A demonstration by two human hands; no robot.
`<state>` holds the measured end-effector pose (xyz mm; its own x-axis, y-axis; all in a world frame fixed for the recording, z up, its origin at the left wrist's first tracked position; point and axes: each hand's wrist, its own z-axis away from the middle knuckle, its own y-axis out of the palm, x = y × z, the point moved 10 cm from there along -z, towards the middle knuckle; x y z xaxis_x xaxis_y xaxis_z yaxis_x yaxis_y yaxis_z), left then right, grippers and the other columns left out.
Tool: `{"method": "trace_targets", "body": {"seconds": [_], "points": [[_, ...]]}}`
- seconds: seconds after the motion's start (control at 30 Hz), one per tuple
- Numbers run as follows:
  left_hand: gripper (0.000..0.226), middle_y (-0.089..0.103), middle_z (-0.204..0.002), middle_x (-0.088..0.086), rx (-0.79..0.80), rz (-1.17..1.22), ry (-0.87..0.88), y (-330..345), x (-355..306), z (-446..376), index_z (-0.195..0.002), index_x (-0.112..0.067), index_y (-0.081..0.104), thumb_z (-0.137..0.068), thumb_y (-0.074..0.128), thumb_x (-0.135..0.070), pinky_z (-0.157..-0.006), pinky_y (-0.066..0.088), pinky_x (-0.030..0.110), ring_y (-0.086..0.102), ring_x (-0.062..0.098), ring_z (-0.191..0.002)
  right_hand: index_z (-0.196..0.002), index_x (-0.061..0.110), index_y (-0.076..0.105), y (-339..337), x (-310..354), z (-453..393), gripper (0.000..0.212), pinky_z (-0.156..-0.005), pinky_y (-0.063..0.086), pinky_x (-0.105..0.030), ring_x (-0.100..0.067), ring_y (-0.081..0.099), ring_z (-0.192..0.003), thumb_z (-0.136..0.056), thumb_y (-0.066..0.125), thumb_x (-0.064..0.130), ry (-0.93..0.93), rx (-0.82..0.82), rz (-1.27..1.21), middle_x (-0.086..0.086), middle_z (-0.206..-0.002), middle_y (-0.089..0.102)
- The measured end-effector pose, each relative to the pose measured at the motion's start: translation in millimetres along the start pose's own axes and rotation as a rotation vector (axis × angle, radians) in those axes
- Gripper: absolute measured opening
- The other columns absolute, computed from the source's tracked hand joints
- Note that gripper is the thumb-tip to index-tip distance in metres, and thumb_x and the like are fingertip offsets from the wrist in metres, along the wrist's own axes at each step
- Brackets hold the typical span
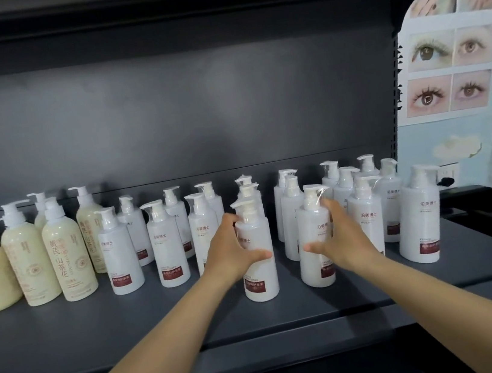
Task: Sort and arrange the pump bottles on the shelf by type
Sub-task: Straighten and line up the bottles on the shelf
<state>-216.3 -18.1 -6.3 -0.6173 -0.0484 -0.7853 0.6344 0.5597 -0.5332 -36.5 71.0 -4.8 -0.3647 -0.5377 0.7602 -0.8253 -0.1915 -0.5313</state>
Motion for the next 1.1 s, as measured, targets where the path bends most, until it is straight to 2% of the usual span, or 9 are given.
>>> {"method": "trace_targets", "body": {"seconds": [0.07, 0.13, 0.27, 0.37, 0.43, 0.57, 0.73, 0.97, 1.1], "points": [[0.07, 0.058, -0.106, 0.001, -0.036, -0.034, 0.004, 4.1, -2.4, -0.1, -0.108, -0.023, 0.036, -0.058, 0.085, -0.025, -0.084, 0.052, 0.038, 0.06, 0.02, -0.094, -0.139, 0.023, 0.03, -0.6, -3.6, -0.3, 0.082, -0.089, 0.044, -0.03, -0.011, 0.047, -0.101, -0.074, 0.078, 0.012, -0.004, -0.017, -0.005, 0.012, -0.109, 0.045], [0.074, 0.056, -0.111, 0.001, -0.027, -0.041, -0.003, 6.1, -4.1, -0.3, -0.113, -0.023, 0.035, -0.059, 0.085, -0.027, -0.087, 0.051, 0.039, 0.059, 0.021, -0.099, -0.136, 0.023, 0.031, -0.9, -7.0, 0.3, 0.078, -0.085, 0.043, -0.028, -0.011, 0.047, -0.098, -0.074, 0.078, 0.012, -0.004, -0.032, -0.02, 0.013, -0.106, 0.045], [0.065, 0.053, -0.115, -0.005, 0.09, 0.089, -0.019, 7.1, -4.8, 2.2, -0.126, -0.023, 0.037, -0.074, 0.075, -0.016, -0.077, 0.044, 0.02, 0.055, 0.013, -0.101, -0.133, 0.022, 0.033, -1.2, -9.4, -2.6, 0.076, -0.086, 0.043, -0.029, -0.012, 0.049, -0.101, -0.073, 0.079, 0.014, -0.022, -0.023, -0.017, 0.011, -0.109, 0.047], [0.049, 0.054, -0.11, -0.008, 0.07, 0.05, 0.01, 3.5, -8.4, 4.9, -0.117, -0.023, 0.044, -0.078, 0.072, -0.012, -0.066, 0.04, 0.01, 0.054, 0.012, -0.1, -0.132, 0.022, 0.034, -0.9, -10.6, -5.5, 0.075, -0.087, 0.045, -0.03, -0.012, 0.048, -0.1, -0.073, 0.079, 0.015, -0.026, -0.019, -0.01, 0.01, -0.11, 0.048], [0.045, 0.052, -0.106, -0.009, 0.043, 0.024, 0.011, 3.8, -11.3, 5.3, -0.111, -0.023, 0.044, -0.077, 0.072, -0.013, -0.064, 0.038, 0.009, 0.051, 0.01, -0.095, -0.131, 0.022, 0.034, -1.3, -10.4, -5.5, 0.074, -0.085, 0.044, -0.029, -0.011, 0.047, -0.099, -0.073, 0.079, 0.015, -0.036, -0.026, -0.006, 0.01, -0.11, 0.048], [0.044, 0.052, -0.103, -0.009, 0.006, 0.011, 0.005, 5.3, -13.7, 5.3, -0.105, -0.025, 0.043, -0.075, 0.074, -0.014, -0.062, 0.037, 0.011, 0.05, 0.008, -0.087, -0.132, 0.021, 0.034, -1.7, -10.0, -4.7, 0.074, -0.083, 0.041, -0.026, -0.009, 0.046, -0.098, -0.073, 0.079, 0.016, -0.056, -0.027, 0.004, 0.01, -0.107, 0.046], [0.047, 0.052, -0.105, -0.007, -0.016, -0.01, -0.022, 7.1, -13.6, 3.3, -0.105, -0.026, 0.043, -0.074, 0.075, -0.015, -0.077, 0.041, 0.026, 0.051, 0.015, -0.095, -0.131, 0.022, 0.035, -2.3, -10.0, -5.1, 0.073, -0.079, 0.039, -0.024, -0.007, 0.046, -0.095, -0.073, 0.079, 0.017, -0.065, -0.028, -0.002, 0.012, -0.103, 0.046], [0.049, 0.056, -0.101, -0.003, -0.034, -0.034, -0.045, 1.5, -12.2, 0.2, -0.102, -0.022, 0.046, -0.068, 0.079, -0.013, -0.077, 0.045, 0.028, 0.056, 0.019, -0.09, -0.132, 0.023, 0.033, -1.9, -11.3, -5.1, 0.075, -0.082, 0.039, -0.024, -0.007, 0.044, -0.096, -0.073, 0.079, 0.019, -0.048, -0.014, -0.013, 0.012, -0.104, 0.045], [0.048, 0.056, -0.1, -0.003, -0.036, -0.034, -0.032, 1.8, -14.9, 0.9, -0.102, -0.022, 0.046, -0.069, 0.079, -0.013, -0.07, 0.044, 0.023, 0.055, 0.017, -0.088, -0.13, 0.023, 0.032, -0.5, -10.4, -5.9, 0.074, -0.082, 0.041, -0.026, -0.008, 0.046, -0.098, -0.073, 0.079, 0.02, -0.052, 0.001, 0.021, 0.011, -0.106, 0.046]]}}
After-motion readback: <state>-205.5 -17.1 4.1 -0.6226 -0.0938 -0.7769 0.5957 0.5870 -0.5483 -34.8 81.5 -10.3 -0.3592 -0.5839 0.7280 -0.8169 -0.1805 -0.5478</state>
